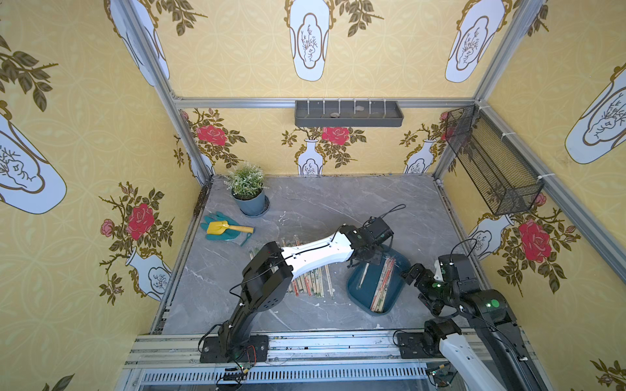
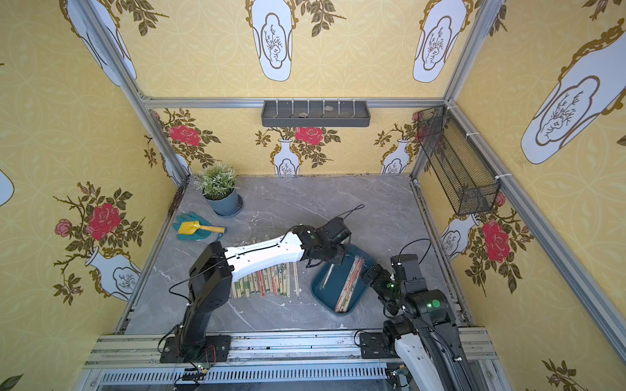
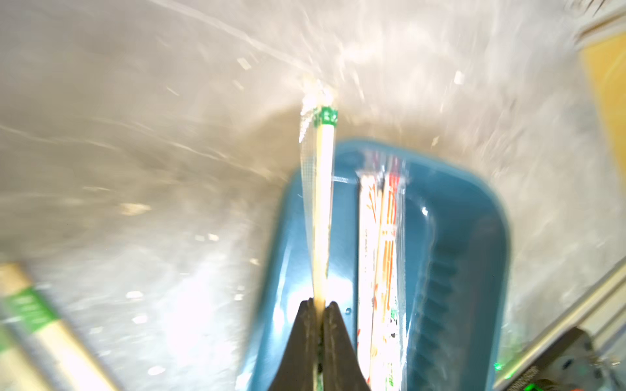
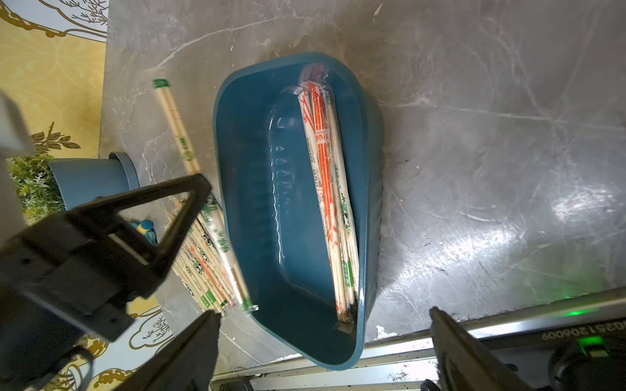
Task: Take the paired disposable chopsticks out of the storage box
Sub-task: Pick up the paired disposable chopsticks from the storage box, then place the paired disposable chopsticks at the center of the board.
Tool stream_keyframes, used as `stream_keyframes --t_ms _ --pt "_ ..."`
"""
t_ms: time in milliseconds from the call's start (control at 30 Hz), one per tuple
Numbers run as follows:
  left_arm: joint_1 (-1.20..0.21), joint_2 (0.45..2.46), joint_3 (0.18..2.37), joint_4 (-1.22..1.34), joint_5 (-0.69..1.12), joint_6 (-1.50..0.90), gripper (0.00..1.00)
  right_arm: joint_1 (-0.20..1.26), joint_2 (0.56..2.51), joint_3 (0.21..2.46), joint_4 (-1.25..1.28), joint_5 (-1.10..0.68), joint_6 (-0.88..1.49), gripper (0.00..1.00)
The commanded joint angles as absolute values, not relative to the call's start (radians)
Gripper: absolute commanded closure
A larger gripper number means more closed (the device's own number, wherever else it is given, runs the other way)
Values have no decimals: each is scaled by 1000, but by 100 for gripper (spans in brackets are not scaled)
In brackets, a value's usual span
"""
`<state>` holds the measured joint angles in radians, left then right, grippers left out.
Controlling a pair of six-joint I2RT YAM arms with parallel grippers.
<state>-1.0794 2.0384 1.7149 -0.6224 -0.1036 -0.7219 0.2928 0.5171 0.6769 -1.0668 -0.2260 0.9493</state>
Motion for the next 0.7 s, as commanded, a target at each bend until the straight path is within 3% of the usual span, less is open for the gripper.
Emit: stream_keyframes --t_ms 0,267,667 --pt "-1040 1961 1646 -586 -147 -764 100 293 526 689 -1046 -224 947 3" --pt "-928 1799 1404 -532 -206 -919 100 293 554 689 -1019 -233 936 3" --pt "-900 1856 1236 -387 -140 -1096 100 294 571 675 -1006 -239 932 3"
